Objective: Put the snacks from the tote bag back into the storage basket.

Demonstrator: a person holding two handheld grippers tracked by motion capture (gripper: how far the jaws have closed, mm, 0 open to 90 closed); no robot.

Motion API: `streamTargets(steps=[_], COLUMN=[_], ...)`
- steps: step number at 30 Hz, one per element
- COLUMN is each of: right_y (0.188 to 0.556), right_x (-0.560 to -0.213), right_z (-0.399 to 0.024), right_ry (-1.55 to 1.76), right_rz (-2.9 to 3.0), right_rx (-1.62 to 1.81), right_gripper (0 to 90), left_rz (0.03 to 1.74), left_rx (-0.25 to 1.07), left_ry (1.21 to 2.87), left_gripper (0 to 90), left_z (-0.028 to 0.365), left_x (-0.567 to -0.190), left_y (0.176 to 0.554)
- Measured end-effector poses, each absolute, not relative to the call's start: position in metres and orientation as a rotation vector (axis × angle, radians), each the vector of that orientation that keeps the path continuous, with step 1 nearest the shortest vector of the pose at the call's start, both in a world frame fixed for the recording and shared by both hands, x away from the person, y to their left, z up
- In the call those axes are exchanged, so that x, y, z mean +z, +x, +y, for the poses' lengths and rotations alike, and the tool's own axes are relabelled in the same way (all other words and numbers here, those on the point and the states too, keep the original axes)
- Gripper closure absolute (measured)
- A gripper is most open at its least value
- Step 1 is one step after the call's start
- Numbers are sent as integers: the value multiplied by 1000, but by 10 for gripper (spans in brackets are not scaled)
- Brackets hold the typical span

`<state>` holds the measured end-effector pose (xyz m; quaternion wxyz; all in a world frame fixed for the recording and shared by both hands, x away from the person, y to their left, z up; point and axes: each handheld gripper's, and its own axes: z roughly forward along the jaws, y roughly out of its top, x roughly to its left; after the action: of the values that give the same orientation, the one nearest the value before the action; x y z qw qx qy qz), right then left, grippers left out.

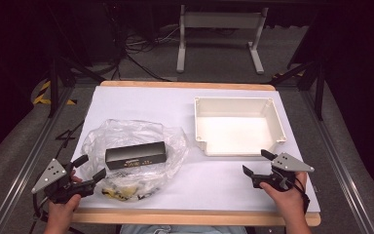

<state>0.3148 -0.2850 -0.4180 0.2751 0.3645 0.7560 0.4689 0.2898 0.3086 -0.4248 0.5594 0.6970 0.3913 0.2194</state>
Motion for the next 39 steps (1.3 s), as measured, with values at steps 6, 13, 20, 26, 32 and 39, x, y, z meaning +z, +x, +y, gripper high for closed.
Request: streamTargets(steps=[6,13,20,26,32,39], right_y=[318,325,330,333,340,341], right_x=[-415,-391,-373,-354,-338,-324], right_z=[-283,-278,-271,-270,-278,-281], right_ry=[973,922,862,844,883,842], right_rz=[2050,2077,2150,2180,2239,2241], right_rx=[1248,1262,1214,1221,1338,1313], right_gripper=[128,128,152,152,167,155], left_rz=[928,924,924,921,921,917], left_rx=[517,524,523,520,507,507], left_ry=[1636,1649,1640,1644,1646,1650], left_gripper=[162,163,164,165,165,165], left_z=[307,307,307,306,306,305], left_x=[-425,-424,-424,-424,-424,-424], left_y=[291,290,290,291,294,296])
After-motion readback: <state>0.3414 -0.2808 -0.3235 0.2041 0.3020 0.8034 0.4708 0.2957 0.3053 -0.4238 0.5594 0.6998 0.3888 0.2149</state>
